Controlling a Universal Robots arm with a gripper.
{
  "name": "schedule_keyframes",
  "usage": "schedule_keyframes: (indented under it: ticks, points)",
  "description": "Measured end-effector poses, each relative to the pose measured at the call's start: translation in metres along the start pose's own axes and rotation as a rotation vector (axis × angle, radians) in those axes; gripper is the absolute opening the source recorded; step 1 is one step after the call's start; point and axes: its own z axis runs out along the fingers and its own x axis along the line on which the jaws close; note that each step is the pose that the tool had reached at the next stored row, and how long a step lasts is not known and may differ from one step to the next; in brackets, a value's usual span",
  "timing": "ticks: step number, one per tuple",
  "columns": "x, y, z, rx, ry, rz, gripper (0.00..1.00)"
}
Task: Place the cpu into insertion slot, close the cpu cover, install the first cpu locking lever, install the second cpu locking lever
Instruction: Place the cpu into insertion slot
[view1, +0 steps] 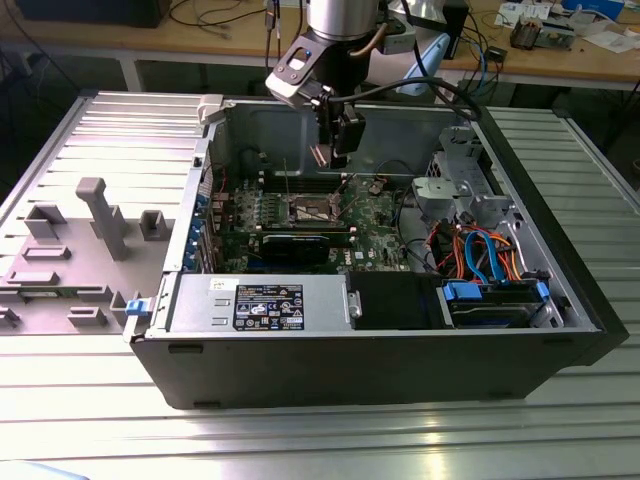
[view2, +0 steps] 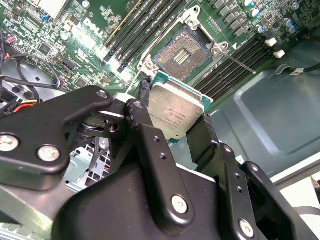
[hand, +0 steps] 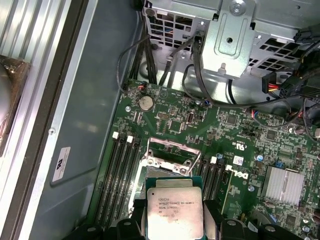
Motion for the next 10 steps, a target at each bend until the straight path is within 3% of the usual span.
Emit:
schedule_keyframes:
  ticks: [10]
  points:
    - [0.0, 0.0, 0.0001, -0.0003, -0.0005, 0.012, 0.55]
